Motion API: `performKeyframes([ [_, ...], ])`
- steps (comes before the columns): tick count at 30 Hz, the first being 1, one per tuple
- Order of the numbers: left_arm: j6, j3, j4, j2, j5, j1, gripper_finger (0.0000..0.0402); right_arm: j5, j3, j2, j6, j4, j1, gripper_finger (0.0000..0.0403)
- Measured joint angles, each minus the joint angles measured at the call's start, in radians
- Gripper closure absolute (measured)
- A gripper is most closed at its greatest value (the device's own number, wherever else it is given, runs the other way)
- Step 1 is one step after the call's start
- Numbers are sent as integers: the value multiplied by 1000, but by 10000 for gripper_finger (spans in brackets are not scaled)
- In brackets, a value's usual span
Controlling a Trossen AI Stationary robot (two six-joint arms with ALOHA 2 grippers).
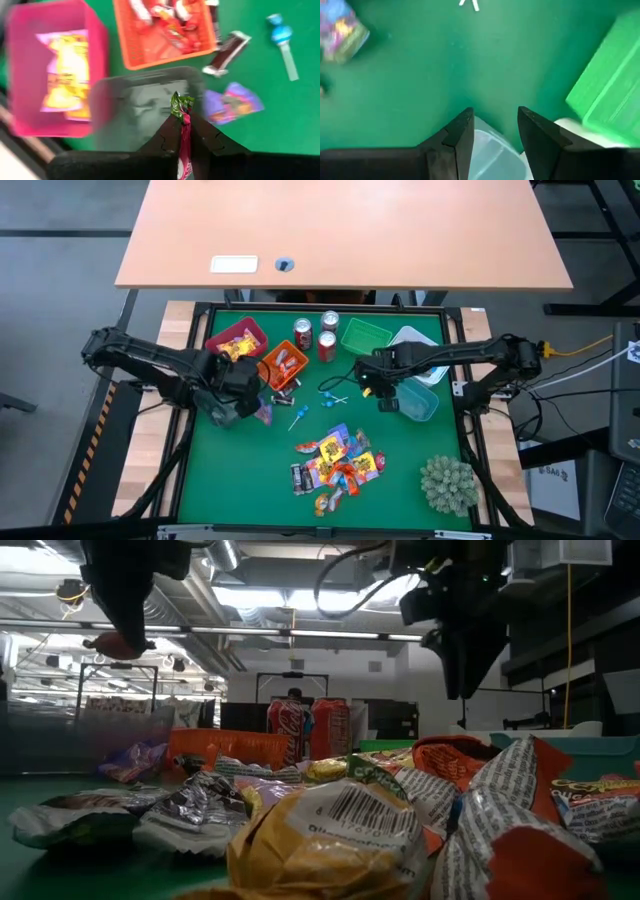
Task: Sort candy
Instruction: Put the red candy into the black bin, then put the violet gummy into the white bin
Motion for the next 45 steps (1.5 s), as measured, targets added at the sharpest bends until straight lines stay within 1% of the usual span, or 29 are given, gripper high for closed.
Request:
performKeyframes([
  [3,65,0,-41,1,-30,0,370,-1,-4,0,151,5,1,251],
  [6,96,0,-77,1,-39,0,348,-1,-4,0,220,30,1,251],
  [11,104,0,-74,1,-39,-4,310,-1,-4,0,206,126,0,251],
  [15,83,0,20,1,-38,-17,292,0,-4,0,110,187,-1,251],
  [20,95,0,212,6,-38,-45,287,0,-4,0,-33,224,-1,251],
  [23,115,0,307,13,-30,-62,287,0,-4,0,-35,235,0,251],
  [25,116,0,343,25,-3,-73,287,-1,-4,0,-26,239,0,251],
  [28,118,-4,340,50,26,-97,287,-10,-4,0,-25,251,0,251],
  [33,169,-36,338,112,44,-133,287,-18,-4,0,-24,284,0,251],
  [40,325,-50,337,235,44,-152,287,-18,-4,1,-22,295,0,251],
  [45,395,-50,338,335,43,-150,287,-19,-4,1,-22,301,0,251],
])
